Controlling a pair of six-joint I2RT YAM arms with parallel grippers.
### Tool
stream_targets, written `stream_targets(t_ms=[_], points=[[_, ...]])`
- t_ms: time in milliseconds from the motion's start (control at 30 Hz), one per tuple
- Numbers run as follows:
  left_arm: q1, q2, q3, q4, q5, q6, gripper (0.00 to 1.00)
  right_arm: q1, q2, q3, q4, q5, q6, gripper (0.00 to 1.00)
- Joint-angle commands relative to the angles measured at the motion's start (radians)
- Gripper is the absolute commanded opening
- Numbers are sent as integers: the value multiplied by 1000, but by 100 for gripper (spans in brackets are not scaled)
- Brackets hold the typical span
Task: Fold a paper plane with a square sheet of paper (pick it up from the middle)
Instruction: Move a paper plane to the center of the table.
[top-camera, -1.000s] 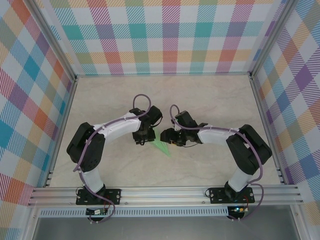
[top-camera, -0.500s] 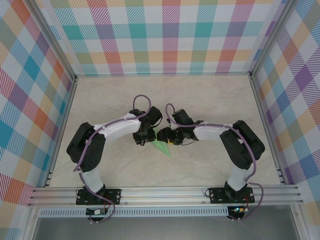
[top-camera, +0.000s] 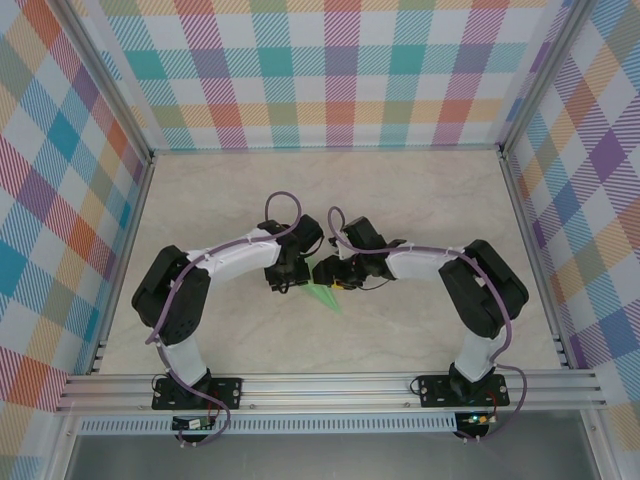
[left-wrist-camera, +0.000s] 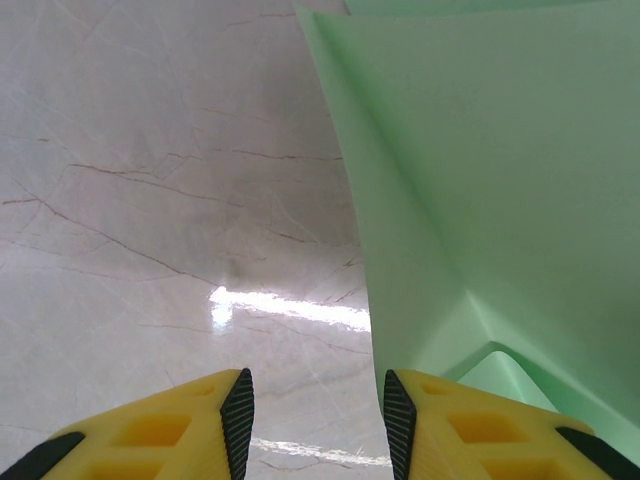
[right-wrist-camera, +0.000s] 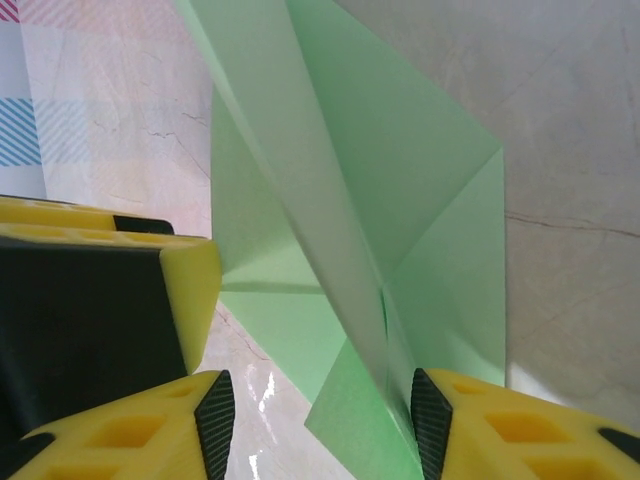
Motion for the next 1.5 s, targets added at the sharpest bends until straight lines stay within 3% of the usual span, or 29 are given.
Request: stream_targets(t_ms=[0, 600, 833, 967, 1167, 1267, 1467], points=[[-3, -44, -16, 5, -21, -14, 41, 14, 41, 44, -44, -6, -47, 49], [-3, -70, -22, 27, -10, -15, 41, 64, 116, 133, -172, 90, -138, 32], [-2, -161, -49, 48, -30, -32, 41, 83, 79, 161, -225, 157, -156, 9], [-3, -256, -70, 45, -83, -53, 42, 92, 12, 192, -293, 287, -146, 4], [11, -355, -113, 44, -140, -84, 44, 101, -1, 306, -539, 657, -81, 4], [22, -369, -135, 52, -137, -95, 44, 100, 59, 377, -611, 714, -63, 4], [30, -371, -148, 52, -129, -105, 44, 95, 140, 450, -611, 710, -46, 6]])
